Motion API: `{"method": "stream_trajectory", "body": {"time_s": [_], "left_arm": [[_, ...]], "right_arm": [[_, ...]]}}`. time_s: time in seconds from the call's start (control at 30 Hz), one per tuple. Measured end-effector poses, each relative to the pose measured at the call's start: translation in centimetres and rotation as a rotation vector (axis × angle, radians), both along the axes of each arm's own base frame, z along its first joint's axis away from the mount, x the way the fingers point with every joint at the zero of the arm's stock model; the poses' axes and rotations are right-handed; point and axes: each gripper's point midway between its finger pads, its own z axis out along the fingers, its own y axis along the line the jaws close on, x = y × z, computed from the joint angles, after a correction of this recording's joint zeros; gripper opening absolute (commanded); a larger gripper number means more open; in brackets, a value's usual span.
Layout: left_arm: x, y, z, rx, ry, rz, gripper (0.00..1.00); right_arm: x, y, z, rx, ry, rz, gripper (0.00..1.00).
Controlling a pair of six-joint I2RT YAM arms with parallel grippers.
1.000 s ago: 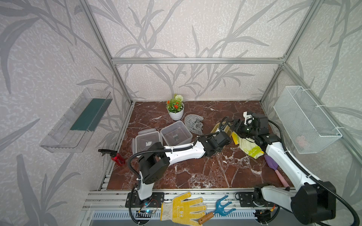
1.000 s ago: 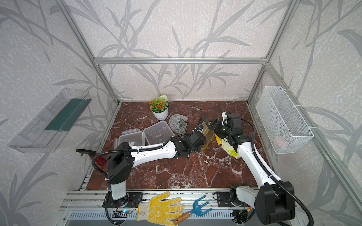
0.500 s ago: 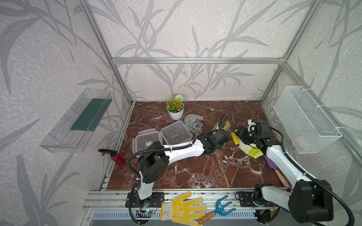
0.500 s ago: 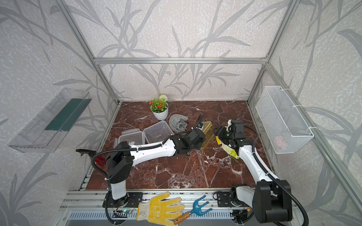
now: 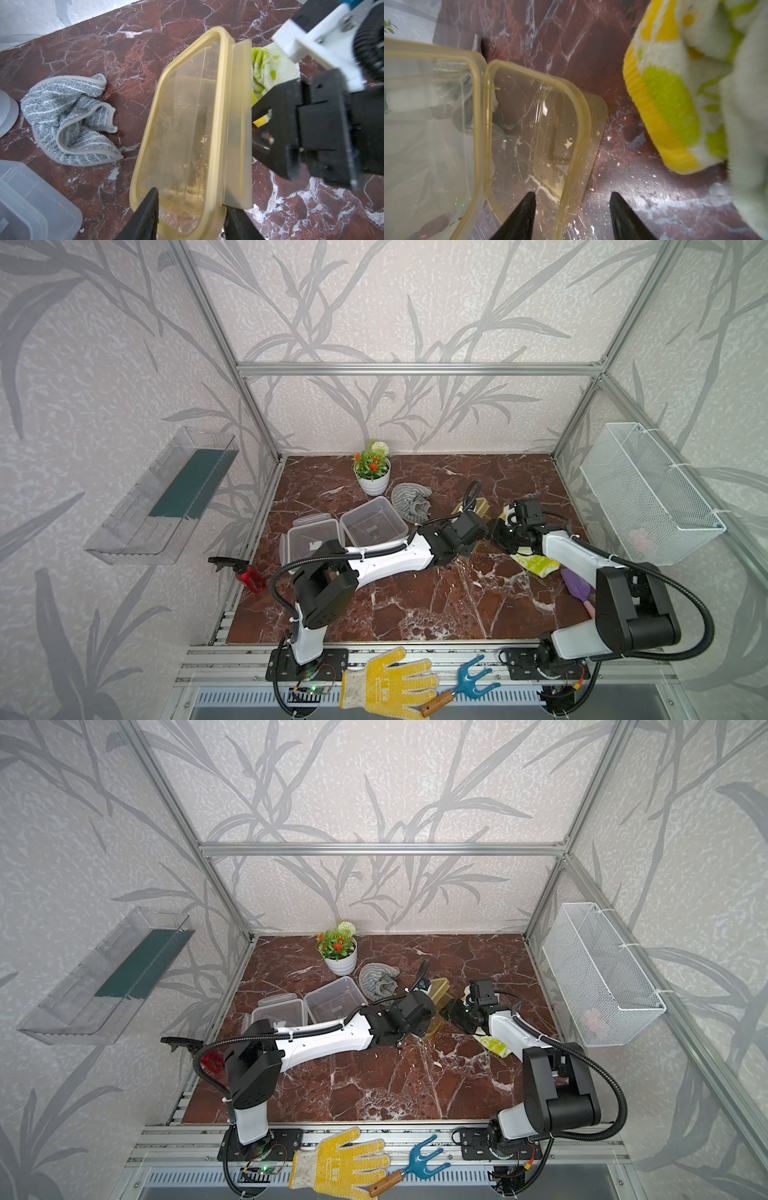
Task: Wipe the insides of the lunch boxes
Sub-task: Open the lid of the lunch box.
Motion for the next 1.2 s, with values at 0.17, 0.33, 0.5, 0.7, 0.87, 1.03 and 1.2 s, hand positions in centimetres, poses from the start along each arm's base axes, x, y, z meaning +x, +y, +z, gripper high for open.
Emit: {"method": "stream_trajectory", "body": {"time_s": [0.17, 0.33, 0.5, 0.7, 0.87, 1.03, 1.2], "left_arm": [[0.7, 0.5, 0.0, -0.008, 0.008, 0.018, 0.49], [2.4, 1.9, 0.1, -0.038, 0.026, 0.065, 0.50], [4.3, 3.9, 0.0, -0.060, 0.039, 0.120, 0.52], [6.0, 5.8, 0.0, -0.075, 0.048, 0.178, 0.56], [7.0, 7.5, -0.4, -0.082, 0.074, 0.220, 0.61], [7.5, 10.5, -1.4, -0.079, 0.103, 0.288, 0.70], [6.7, 12.8, -2.2, -0.093, 0.139, 0.338, 0.77]], "right_arm": [[0.5, 0.2, -0.9, -0.040, 0.021, 0.026, 0.39], [1.1, 0.1, -0.5, -0.077, 0.002, 0.059, 0.25], [1.3, -0.1, -0.6, -0.108, 0.000, 0.085, 0.22], [1.6, -0.2, -0.7, -0.136, -0.001, 0.127, 0.20], [1.5, -0.5, -0.9, -0.176, 0.002, 0.161, 0.21], [1.3, -0.6, -0.9, -0.196, 0.005, 0.180, 0.21], [1.3, -0.5, -1.2, -0.202, 0.016, 0.193, 0.21]]}}
